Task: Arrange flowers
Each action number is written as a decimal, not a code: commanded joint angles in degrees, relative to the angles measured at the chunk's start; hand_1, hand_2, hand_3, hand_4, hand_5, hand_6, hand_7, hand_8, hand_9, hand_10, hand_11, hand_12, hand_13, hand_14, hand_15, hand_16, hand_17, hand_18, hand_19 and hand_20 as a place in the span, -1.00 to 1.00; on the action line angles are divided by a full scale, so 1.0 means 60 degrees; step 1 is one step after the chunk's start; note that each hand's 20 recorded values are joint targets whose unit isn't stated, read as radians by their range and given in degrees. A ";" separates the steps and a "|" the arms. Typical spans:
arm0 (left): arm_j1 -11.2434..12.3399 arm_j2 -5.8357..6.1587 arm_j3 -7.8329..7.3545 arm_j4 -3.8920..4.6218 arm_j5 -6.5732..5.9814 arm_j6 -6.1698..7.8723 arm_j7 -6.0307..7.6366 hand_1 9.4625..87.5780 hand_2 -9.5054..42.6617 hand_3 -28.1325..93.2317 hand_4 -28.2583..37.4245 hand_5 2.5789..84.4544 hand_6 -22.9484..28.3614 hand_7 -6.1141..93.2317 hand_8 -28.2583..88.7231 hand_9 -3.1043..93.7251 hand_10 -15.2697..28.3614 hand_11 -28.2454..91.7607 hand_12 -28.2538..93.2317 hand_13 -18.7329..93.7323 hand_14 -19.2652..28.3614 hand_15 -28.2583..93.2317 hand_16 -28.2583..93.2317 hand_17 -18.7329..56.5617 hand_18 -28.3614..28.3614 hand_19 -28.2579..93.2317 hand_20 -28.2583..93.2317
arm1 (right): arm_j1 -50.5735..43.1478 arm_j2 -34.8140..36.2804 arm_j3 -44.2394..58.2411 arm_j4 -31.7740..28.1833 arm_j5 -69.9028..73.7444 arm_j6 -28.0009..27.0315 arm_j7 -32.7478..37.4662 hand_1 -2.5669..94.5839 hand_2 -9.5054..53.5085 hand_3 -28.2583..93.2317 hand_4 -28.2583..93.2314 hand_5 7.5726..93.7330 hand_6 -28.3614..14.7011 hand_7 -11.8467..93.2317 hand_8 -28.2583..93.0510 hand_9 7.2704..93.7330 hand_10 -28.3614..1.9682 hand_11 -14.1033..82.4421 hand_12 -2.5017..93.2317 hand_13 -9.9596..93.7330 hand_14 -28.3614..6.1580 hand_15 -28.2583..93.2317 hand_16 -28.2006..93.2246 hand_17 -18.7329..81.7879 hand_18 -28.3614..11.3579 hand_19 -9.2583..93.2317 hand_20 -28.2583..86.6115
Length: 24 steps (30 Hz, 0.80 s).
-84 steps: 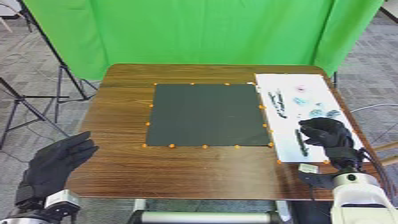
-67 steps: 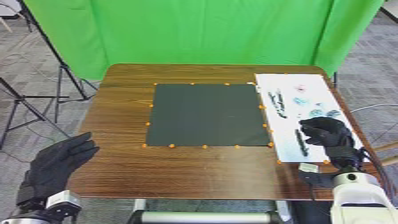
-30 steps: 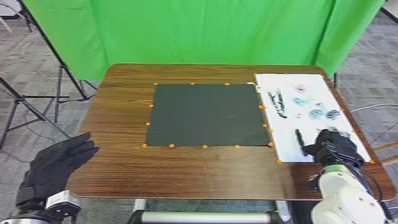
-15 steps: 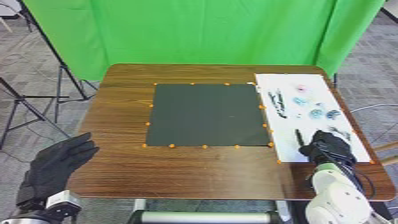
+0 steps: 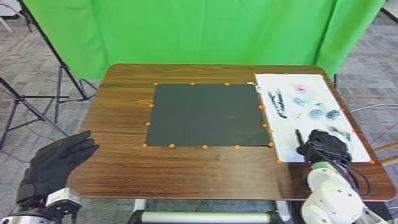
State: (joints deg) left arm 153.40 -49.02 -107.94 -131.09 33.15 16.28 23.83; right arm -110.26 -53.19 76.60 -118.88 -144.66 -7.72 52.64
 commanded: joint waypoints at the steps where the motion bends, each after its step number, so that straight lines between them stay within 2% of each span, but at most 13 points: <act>1: 0.0012 0.0023 -0.0062 0.0061 0.0015 -0.0135 -0.0138 -0.56 -0.40 0.75 -0.78 0.14 0.47 -0.60 -0.67 -0.11 0.74 0.08 -0.39 -0.18 0.97 0.41 -0.73 -0.77 0.76 0.44 -0.33 | -0.0230 -0.0254 -0.0436 0.0752 -0.0123 -0.0328 0.0052 -0.17 -0.94 0.70 -0.92 0.45 -0.06 -0.23 -0.68 0.40 -0.31 0.62 -0.23 0.50 -0.19 0.81 0.02 0.12 -0.94 1.00 -0.11; 3: -0.0012 0.0033 -0.0039 0.0069 0.0020 -0.0132 -0.0127 -0.56 -0.39 0.75 -0.78 0.14 0.47 -0.60 -0.67 -0.11 0.74 0.08 -0.39 -0.18 0.97 0.41 -0.73 -0.77 0.76 0.44 -0.33 | -0.0211 -0.0287 -0.0494 0.0855 -0.0168 -0.0288 0.0057 -0.16 -0.95 0.70 -0.92 0.47 -0.04 -0.21 -0.67 0.42 -0.31 0.63 -0.23 0.51 -0.19 0.81 0.02 0.12 -0.94 1.00 -0.11; 7: 0.0014 0.0075 -0.0021 0.0072 -0.0028 -0.0094 -0.0039 -0.56 -0.39 0.75 -0.78 0.14 0.47 -0.60 -0.67 -0.11 0.74 0.08 -0.39 -0.18 0.97 0.41 -0.73 -0.77 0.76 0.44 -0.33 | -0.0122 -0.0365 -0.0584 0.0989 -0.0090 -0.0255 0.0011 -0.08 -0.99 0.67 -0.95 0.49 -0.03 -0.22 -0.40 0.45 -0.27 0.63 -0.24 0.53 -0.16 0.81 0.00 0.14 -0.92 1.00 -0.11; 10: 0.0011 0.0076 -0.0009 0.0079 -0.0040 -0.0095 -0.0010 -0.55 -0.39 0.75 -0.78 0.13 0.47 -0.60 -0.67 -0.11 0.74 0.08 -0.39 -0.18 0.97 0.41 -0.73 -0.77 0.76 0.44 -0.33 | -0.0107 -0.0423 -0.0621 0.1077 -0.0038 -0.0231 -0.0064 -0.01 -1.00 0.64 -0.97 0.55 -0.01 -0.21 -0.32 0.49 -0.20 0.62 -0.24 0.56 -0.12 0.80 0.00 0.16 -0.91 1.00 -0.10; 12: 0.0044 0.0059 -0.0026 0.0067 -0.0053 -0.0075 0.0019 -0.55 -0.39 0.75 -0.78 0.13 0.47 -0.60 -0.67 -0.11 0.74 0.08 -0.39 -0.18 0.97 0.41 -0.73 -0.77 0.76 0.44 -0.33 | -0.0096 -0.0473 -0.0622 0.1111 0.0108 -0.0206 -0.0058 0.04 -1.00 0.62 -0.98 0.58 0.01 -0.19 -0.29 0.53 -0.14 0.62 -0.24 0.58 -0.10 0.80 -0.01 0.18 -0.90 1.00 -0.10; 13: -0.0011 0.0041 -0.0020 0.0083 -0.0032 -0.0105 -0.0043 -0.55 -0.39 0.75 -0.78 0.14 0.47 -0.60 -0.67 -0.11 0.74 0.08 -0.38 -0.18 0.97 0.41 -0.73 -0.77 0.76 0.44 -0.33 | -0.0130 -0.0483 -0.0619 0.1088 0.0135 -0.0244 -0.0006 0.07 -1.00 0.62 -0.98 0.60 0.02 -0.19 -0.29 0.54 -0.12 0.62 -0.24 0.59 -0.08 0.79 -0.01 0.18 -0.90 1.00 -0.10; 14: 0.0023 0.0076 -0.0002 0.0076 -0.0070 -0.0056 0.0045 -0.55 -0.39 0.75 -0.78 0.14 0.47 -0.60 -0.67 -0.11 0.74 0.08 -0.38 -0.18 0.97 0.41 -0.73 -0.77 0.76 0.44 -0.33 | -0.0130 -0.0498 -0.0589 0.1107 0.0156 -0.0260 -0.0048 0.09 -1.00 0.62 -0.98 0.62 0.03 -0.19 -0.29 0.56 -0.10 0.62 -0.24 0.60 -0.07 0.79 -0.01 0.19 -0.90 1.00 -0.10; 18: 0.0074 0.0055 -0.0033 0.0062 -0.0073 -0.0048 0.0063 -0.55 -0.39 0.75 -0.77 0.14 0.47 -0.60 -0.67 -0.11 0.74 0.08 -0.38 -0.18 0.97 0.41 -0.73 -0.77 0.76 0.44 -0.33 | -0.0234 -0.0517 -0.0495 0.1066 0.0331 -0.0289 -0.0039 0.14 -1.00 0.64 -0.99 0.69 0.07 -0.21 -0.29 0.62 -0.04 0.60 -0.24 0.64 -0.03 0.77 -0.02 0.20 -0.89 1.00 -0.10; 24: 0.0156 0.0016 -0.0051 0.0036 -0.0076 -0.0027 0.0070 -0.55 -0.39 0.75 -0.77 0.13 0.47 -0.60 -0.67 -0.11 0.74 0.08 -0.38 -0.18 0.97 0.41 -0.73 -0.77 0.76 0.44 -0.33 | -0.0364 -0.0620 -0.0383 0.0894 0.0665 0.0152 -0.0058 0.17 -1.00 0.66 -1.00 0.76 0.12 -0.22 -0.26 0.70 0.05 0.59 -0.23 0.70 0.04 0.75 -0.02 0.22 -0.87 1.00 -0.09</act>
State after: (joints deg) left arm 153.09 -48.74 -108.05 -130.79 33.09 16.20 23.88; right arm -107.40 -54.93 76.41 -115.85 -145.36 -7.22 52.49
